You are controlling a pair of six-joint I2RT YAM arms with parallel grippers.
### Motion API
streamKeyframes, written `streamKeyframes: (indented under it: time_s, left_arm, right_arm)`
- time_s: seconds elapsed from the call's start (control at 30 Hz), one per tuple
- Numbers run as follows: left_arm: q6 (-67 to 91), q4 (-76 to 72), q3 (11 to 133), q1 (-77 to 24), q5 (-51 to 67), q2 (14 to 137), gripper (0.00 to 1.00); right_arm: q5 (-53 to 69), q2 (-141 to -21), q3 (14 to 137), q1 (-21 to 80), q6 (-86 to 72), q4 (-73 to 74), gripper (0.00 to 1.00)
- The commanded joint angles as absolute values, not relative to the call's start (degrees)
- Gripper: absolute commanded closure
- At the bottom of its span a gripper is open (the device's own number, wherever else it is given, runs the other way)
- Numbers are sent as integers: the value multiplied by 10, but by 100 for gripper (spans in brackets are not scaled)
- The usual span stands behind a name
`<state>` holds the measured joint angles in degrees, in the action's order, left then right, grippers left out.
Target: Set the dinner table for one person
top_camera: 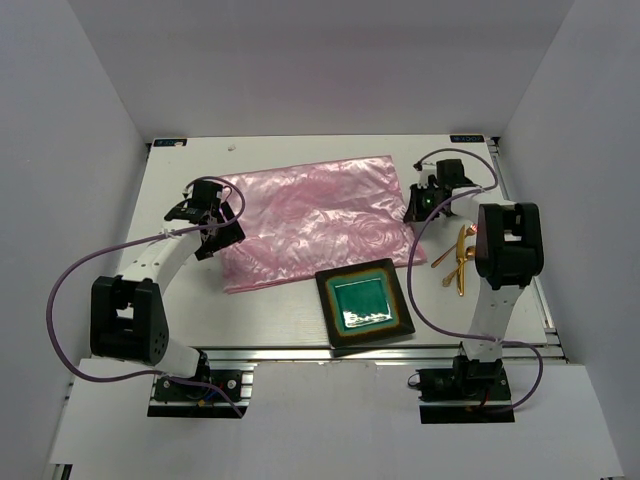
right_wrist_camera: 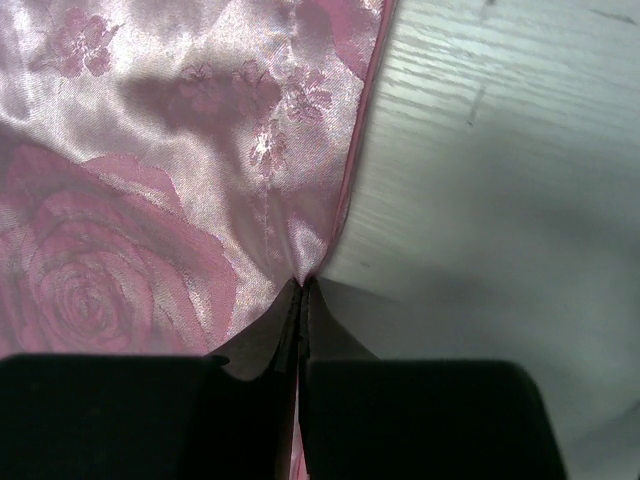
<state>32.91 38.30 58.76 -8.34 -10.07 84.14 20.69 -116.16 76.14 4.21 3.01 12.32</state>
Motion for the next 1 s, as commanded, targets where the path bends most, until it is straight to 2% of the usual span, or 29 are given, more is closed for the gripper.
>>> streamKeyframes:
  time_s: [0.0, 0.33, 0.53, 0.63, 0.67, 0.77, 0.87, 0.97]
  left_arm:
    - [323, 369, 585, -78, -98, 835, 14]
    - [321, 357, 571, -76, -93, 834, 14]
    - [298, 330, 578, -76, -83, 874, 14]
    - [279, 315, 603, -76, -72, 910, 15]
    - [273, 305, 611, -76, -59, 920, 16]
    - [261, 291, 642, -76, -36, 957, 17]
    - [254, 287, 670, -76, -15, 990, 18]
    - [248, 285, 684, -75, -7, 1016, 19]
  right_arm:
    - [166, -1129, 743, 23, 14, 114, 100]
    - [152, -1084, 682, -17, 4, 86, 100]
    - [163, -1067, 657, -26, 4, 86, 99]
    - [188, -1064, 665, -26, 18, 98, 73]
    - [205, -1063, 668, -26, 32, 112, 62]
    - [228, -1045, 676, -26, 56, 130, 45]
    - [257, -1017, 679, -26, 89, 141, 37]
    - [287, -997, 691, -26, 122, 157, 35]
